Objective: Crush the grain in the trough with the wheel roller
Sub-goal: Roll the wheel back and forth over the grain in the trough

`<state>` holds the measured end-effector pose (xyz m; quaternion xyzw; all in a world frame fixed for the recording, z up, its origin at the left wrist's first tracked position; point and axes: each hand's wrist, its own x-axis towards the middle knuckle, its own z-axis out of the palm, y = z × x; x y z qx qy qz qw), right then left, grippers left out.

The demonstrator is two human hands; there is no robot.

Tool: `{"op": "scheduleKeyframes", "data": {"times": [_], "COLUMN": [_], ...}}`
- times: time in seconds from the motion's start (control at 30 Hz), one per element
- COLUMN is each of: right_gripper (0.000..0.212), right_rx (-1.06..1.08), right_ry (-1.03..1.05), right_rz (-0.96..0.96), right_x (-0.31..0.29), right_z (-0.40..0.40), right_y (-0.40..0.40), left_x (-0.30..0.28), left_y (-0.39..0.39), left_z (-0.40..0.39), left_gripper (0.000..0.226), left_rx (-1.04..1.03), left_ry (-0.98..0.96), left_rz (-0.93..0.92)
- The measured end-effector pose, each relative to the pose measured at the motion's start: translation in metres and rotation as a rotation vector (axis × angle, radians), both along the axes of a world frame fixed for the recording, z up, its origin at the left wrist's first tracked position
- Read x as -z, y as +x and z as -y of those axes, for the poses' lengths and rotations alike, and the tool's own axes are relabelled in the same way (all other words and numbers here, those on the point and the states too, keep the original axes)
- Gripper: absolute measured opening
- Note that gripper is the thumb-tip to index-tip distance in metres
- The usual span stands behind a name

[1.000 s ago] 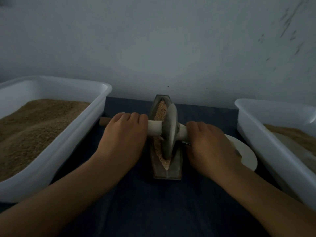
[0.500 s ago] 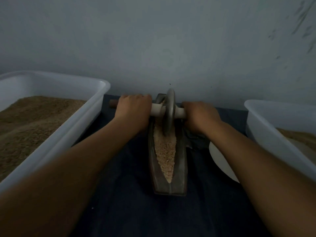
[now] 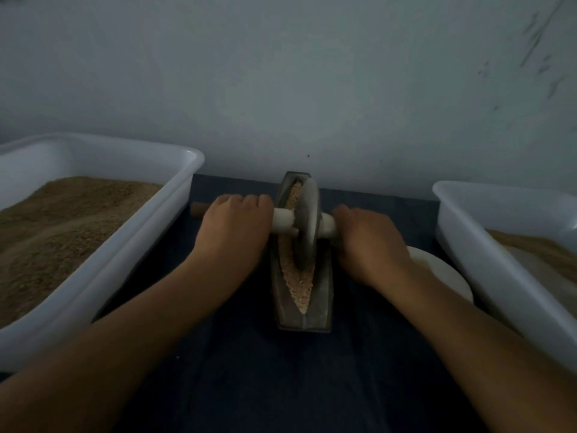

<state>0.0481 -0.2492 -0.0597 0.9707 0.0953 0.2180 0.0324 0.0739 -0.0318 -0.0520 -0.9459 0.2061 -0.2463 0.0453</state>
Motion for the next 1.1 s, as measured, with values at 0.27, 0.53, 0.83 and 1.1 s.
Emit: {"op": "scheduleKeyframes", "data": {"times": [0.27, 0.53, 0.83, 1.1], "right_gripper": [0.027, 0.026, 0.049, 0.035], "right_rx": [-0.035, -0.089, 0.031, 0.162], "right_ry": [-0.047, -0.133, 0.024, 0.05], "right_rz": [0.094, 0.101, -0.095, -0.149], "right_x": [0.001, -0.008, -0.005, -0.009], "right_z": [-0.004, -0.003, 0.01, 0.008], "right_y": [-0.055, -0.002, 0.057, 0.068], "left_x": [0.004, 0.01, -0.01, -0.012], "left_y": [-0.045, -0.023, 0.055, 0.077], "left_z": [-0.013, -0.008, 0.009, 0.018], "left_gripper": [0.051, 0.037, 0.032, 0.025], "left_rx": [0.046, -0.114, -0.043, -0.038], "left_ry": [0.037, 0.001, 0.014, 0.013], "left_rz": [0.059, -0.015, -0.106, -0.08]}}
